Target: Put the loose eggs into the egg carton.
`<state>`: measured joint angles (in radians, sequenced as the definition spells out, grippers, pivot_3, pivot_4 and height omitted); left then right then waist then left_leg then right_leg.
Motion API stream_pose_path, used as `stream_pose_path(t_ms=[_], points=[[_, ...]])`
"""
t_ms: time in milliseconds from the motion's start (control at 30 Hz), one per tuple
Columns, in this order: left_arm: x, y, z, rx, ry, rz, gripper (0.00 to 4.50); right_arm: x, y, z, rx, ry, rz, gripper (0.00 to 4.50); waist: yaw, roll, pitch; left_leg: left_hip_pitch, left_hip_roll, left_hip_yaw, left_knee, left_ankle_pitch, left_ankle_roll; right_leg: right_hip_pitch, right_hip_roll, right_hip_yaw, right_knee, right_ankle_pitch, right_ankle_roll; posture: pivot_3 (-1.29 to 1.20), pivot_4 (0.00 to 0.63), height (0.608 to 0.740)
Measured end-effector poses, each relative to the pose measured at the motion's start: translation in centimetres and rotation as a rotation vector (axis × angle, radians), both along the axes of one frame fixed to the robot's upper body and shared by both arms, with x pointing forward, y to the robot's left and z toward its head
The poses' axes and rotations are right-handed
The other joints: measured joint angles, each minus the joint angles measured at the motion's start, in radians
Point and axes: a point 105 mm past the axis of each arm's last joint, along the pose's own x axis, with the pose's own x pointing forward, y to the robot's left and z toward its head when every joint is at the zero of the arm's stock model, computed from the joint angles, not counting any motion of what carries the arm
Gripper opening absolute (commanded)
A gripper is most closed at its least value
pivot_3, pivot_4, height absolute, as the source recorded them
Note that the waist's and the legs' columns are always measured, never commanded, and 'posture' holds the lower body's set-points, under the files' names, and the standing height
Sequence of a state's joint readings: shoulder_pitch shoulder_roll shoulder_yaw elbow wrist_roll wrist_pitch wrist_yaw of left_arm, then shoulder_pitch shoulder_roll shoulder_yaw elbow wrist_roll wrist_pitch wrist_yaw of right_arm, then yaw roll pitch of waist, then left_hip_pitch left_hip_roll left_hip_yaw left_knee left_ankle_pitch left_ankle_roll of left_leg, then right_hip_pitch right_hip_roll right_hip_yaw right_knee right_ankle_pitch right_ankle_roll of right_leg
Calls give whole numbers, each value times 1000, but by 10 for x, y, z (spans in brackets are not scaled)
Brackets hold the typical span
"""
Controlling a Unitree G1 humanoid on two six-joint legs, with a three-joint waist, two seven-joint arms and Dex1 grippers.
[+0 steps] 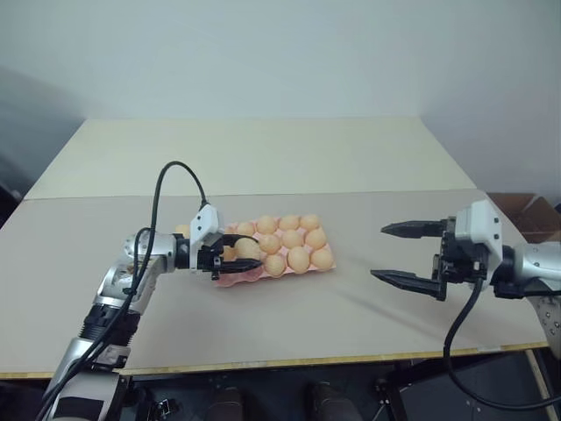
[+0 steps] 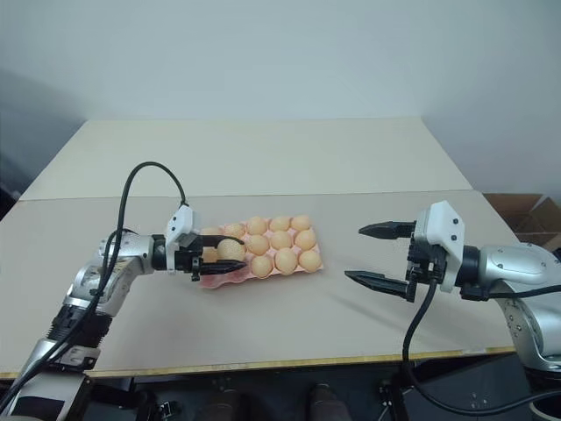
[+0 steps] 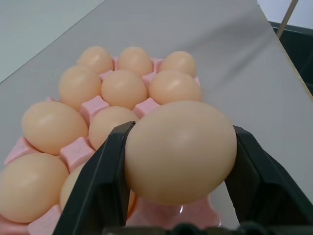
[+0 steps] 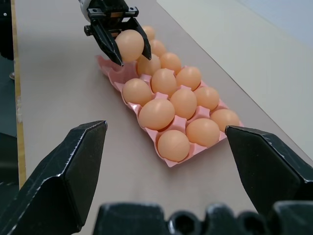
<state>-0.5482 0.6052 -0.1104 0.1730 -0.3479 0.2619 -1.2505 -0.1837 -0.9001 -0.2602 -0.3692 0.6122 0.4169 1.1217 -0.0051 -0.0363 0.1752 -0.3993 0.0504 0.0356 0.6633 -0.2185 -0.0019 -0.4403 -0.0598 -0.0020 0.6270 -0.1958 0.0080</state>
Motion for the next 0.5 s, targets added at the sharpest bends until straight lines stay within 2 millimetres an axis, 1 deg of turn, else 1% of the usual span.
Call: stream_pose_path(t_ms=[67, 133, 233, 333, 433, 500], points=[[-1, 2, 0, 8, 8, -5, 3995, -1, 1, 0, 1, -3, -4, 4500, 0, 0, 0, 0, 0, 0, 0, 0, 0, 0, 0, 0, 0, 0, 0, 0, 150, 740], [-1, 3, -1, 11, 24, -4, 4479, -1, 1, 0, 1, -8, -6, 4500, 1, 0, 0, 0, 0, 0, 1, 0, 0, 0, 0, 1, 0, 0, 1, 0, 150, 740], [-2, 8, 2, 20, 18, 2, 4479, -1, 1, 0, 3, -8, -8, 4500, 1, 0, 0, 0, 0, 0, 1, 0, 0, 0, 0, 1, 0, 0, 1, 0, 150, 740], [0, 16, 9, 14, -17, 30, 4479, 0, 1, 1, 9, -14, -7, 4500, 0, 0, 0, 0, 0, 0, 1, 0, 0, 0, 0, 1, 0, 1, 1, 0, 150, 740], [-2, 33, 24, -17, -45, 77, 4479, 2, 1, 3, 13, -20, -8, 4500, -5, 0, 0, 0, 0, 0, 1, 0, 0, 0, 0, 1, 0, 0, 1, 0, 150, 740], [-7, 52, 33, -48, -71, 134, 4479, 4, 2, 3, 17, -22, -2, 4500, -12, 0, 0, 0, 0, 0, 1, 0, 0, 0, 0, 1, 0, 0, 1, 0, 150, 740]])
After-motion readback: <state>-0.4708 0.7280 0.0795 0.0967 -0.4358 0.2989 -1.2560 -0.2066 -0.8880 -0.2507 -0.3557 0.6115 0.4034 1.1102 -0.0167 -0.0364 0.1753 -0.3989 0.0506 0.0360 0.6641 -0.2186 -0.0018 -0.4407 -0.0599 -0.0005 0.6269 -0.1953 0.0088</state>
